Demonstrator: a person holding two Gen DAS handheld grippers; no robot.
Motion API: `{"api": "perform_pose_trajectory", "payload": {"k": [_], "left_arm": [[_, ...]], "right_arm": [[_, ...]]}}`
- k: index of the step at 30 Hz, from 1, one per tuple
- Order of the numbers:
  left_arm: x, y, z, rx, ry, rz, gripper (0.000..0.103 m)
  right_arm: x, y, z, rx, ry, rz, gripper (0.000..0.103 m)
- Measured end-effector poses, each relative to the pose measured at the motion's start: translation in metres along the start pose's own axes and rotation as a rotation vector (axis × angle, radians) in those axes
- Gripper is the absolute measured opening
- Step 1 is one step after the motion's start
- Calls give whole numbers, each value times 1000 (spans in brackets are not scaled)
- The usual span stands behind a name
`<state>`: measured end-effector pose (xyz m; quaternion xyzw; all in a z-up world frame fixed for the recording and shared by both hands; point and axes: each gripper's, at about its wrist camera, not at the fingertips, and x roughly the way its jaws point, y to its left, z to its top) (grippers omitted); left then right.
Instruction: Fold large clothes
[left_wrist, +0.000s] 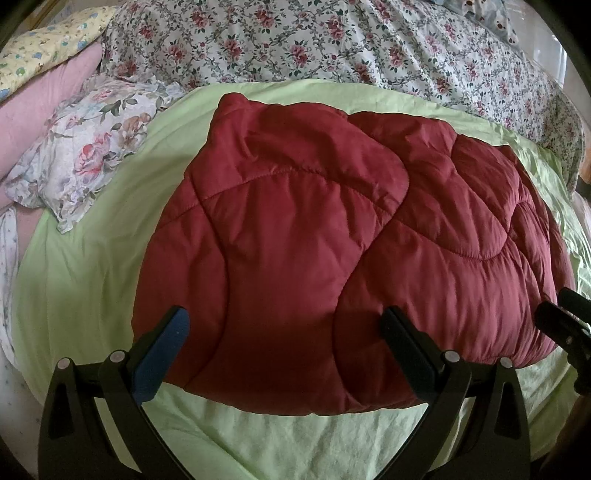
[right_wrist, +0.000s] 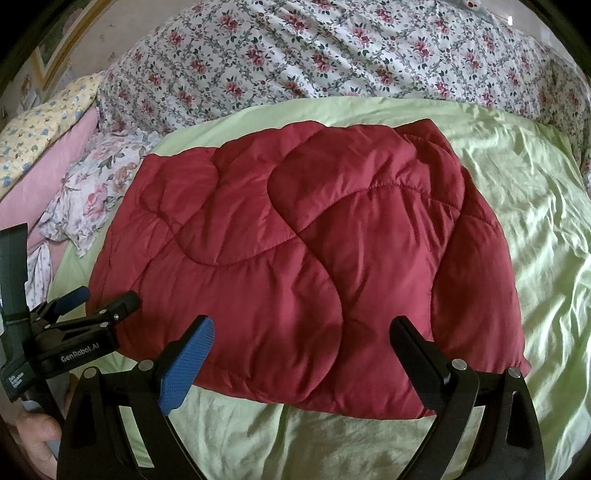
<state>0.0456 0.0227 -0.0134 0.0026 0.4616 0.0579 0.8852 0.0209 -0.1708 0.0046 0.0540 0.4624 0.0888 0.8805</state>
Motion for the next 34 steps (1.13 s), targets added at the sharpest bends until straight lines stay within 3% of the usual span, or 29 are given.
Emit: {"api": "perform_pose_trajectory", "payload": {"k": [34], "left_arm": [[-7, 1, 5, -9, -29, -19, 103]], "right_arm": [[-5, -6, 3, 5, -22, -12, 97]]}}
